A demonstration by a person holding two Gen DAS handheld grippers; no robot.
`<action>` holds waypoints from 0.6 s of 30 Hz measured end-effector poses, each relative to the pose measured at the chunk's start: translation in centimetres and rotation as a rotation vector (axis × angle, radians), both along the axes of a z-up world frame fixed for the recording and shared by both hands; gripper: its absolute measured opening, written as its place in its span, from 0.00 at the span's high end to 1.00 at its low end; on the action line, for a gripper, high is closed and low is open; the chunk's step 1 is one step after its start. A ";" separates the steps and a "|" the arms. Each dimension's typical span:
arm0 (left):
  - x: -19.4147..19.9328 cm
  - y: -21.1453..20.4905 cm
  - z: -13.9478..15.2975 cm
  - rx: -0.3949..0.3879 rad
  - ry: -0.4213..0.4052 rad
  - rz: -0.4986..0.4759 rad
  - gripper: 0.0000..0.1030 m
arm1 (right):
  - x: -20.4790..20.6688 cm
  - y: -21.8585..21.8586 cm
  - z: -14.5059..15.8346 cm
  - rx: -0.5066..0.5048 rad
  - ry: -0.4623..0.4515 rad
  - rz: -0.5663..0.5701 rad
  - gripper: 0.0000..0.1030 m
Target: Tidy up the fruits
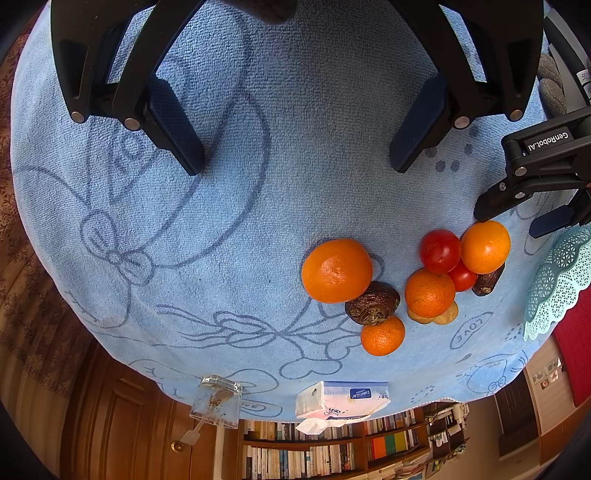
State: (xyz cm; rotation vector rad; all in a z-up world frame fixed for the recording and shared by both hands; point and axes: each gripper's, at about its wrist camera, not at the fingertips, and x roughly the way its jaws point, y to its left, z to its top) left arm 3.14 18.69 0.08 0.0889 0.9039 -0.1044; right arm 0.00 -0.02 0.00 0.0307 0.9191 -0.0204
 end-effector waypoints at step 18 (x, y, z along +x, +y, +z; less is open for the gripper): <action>0.0 0.0 0.0 -0.001 0.001 0.000 0.02 | -0.1 0.0 0.1 0.003 0.002 0.000 0.05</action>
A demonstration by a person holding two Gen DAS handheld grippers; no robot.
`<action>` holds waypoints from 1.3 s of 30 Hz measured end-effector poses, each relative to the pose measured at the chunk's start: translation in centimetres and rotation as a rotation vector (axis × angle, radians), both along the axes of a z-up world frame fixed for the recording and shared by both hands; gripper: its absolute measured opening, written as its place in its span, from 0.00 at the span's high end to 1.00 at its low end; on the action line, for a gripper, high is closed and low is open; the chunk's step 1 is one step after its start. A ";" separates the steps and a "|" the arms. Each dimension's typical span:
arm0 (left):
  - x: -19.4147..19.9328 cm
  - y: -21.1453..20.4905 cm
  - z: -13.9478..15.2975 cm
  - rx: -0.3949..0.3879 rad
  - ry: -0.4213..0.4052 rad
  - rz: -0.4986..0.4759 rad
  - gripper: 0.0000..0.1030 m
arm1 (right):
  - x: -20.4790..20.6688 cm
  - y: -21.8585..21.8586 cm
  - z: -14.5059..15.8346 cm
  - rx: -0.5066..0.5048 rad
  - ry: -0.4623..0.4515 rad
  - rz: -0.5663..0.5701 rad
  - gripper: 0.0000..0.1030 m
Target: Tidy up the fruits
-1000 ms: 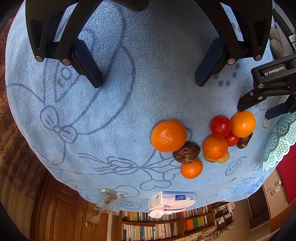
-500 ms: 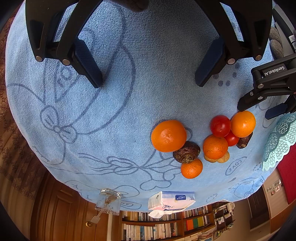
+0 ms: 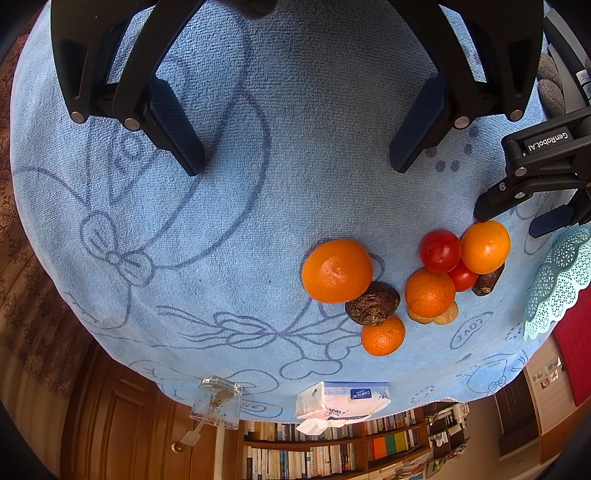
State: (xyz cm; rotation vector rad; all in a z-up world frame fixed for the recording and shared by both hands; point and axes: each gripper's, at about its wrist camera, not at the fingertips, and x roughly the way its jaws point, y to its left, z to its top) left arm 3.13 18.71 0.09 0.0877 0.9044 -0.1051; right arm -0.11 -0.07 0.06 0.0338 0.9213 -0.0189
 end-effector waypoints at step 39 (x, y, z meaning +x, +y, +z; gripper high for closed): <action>1.1 -1.0 1.2 -0.168 0.018 -0.213 0.31 | -0.2 0.0 0.1 -0.001 0.014 0.017 0.05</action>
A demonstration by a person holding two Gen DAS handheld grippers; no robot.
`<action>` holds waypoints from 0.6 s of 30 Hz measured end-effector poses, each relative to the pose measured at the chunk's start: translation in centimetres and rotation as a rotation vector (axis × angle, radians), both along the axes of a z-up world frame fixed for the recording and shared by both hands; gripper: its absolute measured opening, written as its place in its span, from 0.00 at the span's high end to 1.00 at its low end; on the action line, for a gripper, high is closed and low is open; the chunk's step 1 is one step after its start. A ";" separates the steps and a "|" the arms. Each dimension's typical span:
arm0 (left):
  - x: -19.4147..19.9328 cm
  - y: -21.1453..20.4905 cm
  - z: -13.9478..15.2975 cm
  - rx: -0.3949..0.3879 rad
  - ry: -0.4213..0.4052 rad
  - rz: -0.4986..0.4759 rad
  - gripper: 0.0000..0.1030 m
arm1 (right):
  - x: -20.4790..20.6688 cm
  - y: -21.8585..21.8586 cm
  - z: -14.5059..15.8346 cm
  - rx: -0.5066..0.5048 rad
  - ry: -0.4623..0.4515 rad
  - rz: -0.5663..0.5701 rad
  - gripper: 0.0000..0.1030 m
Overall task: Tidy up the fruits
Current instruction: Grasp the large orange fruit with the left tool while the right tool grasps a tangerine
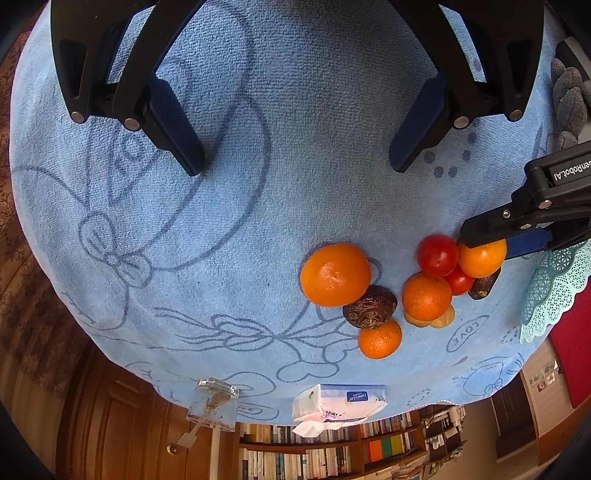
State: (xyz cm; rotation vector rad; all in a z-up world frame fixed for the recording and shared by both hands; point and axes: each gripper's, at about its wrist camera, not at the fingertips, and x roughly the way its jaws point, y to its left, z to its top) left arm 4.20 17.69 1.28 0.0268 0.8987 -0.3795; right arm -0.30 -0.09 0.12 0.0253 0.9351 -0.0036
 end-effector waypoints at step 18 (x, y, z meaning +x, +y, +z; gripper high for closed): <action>-1.6 1.2 0.3 -0.041 -0.016 -0.009 0.58 | 0.6 -0.1 0.1 0.004 0.019 0.000 0.05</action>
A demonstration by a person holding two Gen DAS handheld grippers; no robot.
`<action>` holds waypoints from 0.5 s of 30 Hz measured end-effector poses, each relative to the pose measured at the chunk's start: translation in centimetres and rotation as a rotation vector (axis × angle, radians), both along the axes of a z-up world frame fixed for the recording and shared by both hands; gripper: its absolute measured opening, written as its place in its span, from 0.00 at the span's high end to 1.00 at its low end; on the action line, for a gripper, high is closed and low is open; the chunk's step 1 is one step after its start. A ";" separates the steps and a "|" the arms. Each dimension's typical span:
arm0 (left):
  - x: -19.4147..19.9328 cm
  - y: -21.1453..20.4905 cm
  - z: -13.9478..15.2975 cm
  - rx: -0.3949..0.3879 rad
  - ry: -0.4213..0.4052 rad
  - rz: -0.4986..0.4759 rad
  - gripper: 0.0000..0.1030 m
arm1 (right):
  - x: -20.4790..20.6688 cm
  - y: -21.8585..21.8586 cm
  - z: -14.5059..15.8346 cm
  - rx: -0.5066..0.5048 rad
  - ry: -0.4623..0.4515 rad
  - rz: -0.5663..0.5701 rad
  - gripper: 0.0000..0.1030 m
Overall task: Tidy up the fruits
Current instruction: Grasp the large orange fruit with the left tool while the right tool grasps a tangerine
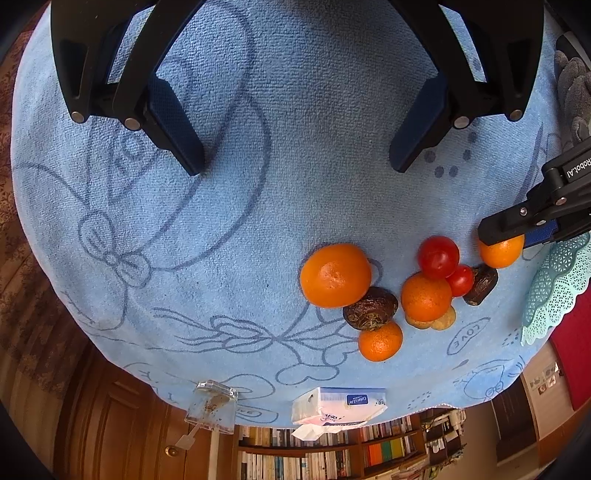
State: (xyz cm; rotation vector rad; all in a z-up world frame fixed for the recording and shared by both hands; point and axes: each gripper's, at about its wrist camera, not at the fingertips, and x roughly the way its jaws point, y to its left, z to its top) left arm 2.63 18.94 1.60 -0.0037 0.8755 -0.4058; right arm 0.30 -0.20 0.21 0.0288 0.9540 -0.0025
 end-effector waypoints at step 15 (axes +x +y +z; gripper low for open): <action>-2.2 3.6 2.0 0.002 -0.082 0.057 0.58 | 5.8 1.1 1.4 0.011 -0.040 -0.001 0.36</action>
